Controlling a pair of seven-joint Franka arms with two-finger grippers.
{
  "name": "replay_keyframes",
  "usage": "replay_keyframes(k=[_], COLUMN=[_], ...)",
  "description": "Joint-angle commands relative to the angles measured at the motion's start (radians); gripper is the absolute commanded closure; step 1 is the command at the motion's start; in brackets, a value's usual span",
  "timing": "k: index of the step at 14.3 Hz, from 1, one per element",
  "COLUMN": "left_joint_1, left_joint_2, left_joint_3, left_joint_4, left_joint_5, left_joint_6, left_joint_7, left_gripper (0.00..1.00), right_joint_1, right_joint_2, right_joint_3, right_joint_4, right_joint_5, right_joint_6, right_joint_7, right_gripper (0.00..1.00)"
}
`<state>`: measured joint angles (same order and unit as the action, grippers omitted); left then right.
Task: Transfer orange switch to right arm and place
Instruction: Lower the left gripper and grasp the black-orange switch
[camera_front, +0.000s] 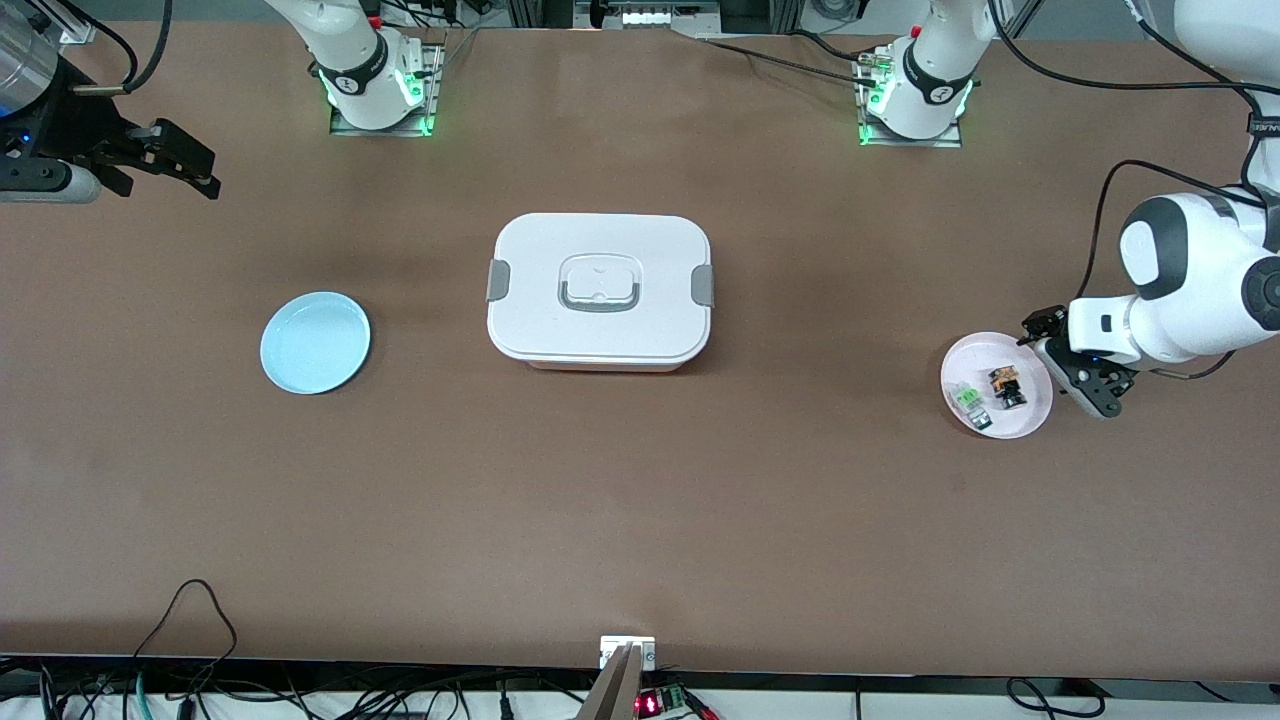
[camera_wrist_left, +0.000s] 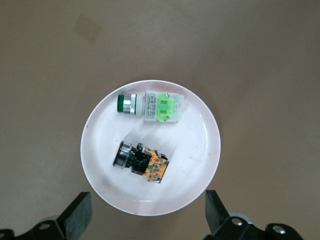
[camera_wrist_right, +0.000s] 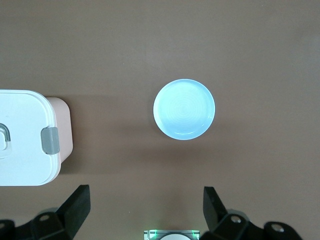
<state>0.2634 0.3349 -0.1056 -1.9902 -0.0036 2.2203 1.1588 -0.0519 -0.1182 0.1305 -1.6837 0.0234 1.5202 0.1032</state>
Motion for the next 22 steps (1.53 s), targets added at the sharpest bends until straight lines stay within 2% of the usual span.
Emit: replay_keyframes(k=[1,5,11,14,16,19,20,21,22], left_joint_1=[0.002,0.002,0.001,0.000,-0.001,-0.001,-0.001,-0.001,-0.001], left_joint_2=[0.027,0.068,0.131,0.151,0.167,0.176,0.176,0.176,0.174], left_joint_3=[0.014,0.024,0.026,0.026,0.026,0.026,0.026,0.026,0.026], left_joint_4=[-0.007,-0.038,-0.093,-0.091,-0.091,-0.091,-0.091,-0.091,-0.091], left_joint_5=[0.020,0.020,0.020,0.017,0.013,0.008,0.005,0.007,0.007], left_joint_6=[0.071,0.157,0.304,0.311,0.335,0.352,0.354,0.354,0.352], left_joint_7=[0.264,0.423,0.421,0.421,0.421,0.421,0.421,0.421,0.421], left_gripper=[0.01,0.00,0.00,0.00,0.00,0.02,0.27,0.70,0.99], right_joint_1=[-0.014,-0.014,-0.014,-0.014,-0.013,-0.014,-0.014,-0.014,-0.014], right_joint_2=[-0.006,-0.006,-0.006,-0.006,-0.004,-0.006,-0.004,-0.004,-0.006], right_joint_3=[0.017,0.017,0.026,0.043,0.080,0.078,0.078,0.078,0.077], right_joint_4=[0.012,0.012,0.009,0.013,0.006,0.004,0.004,0.005,0.009], right_joint_5=[-0.007,-0.007,0.000,0.003,-0.010,-0.010,-0.010,-0.008,-0.004], right_joint_6=[-0.017,-0.015,-0.006,0.004,0.029,0.020,0.031,0.037,0.037], right_joint_7=[-0.011,-0.011,-0.008,0.006,0.022,0.023,0.023,0.024,0.024], right_gripper=[0.00,0.00,0.00,0.00,0.00,0.00,0.00,0.00,0.00])
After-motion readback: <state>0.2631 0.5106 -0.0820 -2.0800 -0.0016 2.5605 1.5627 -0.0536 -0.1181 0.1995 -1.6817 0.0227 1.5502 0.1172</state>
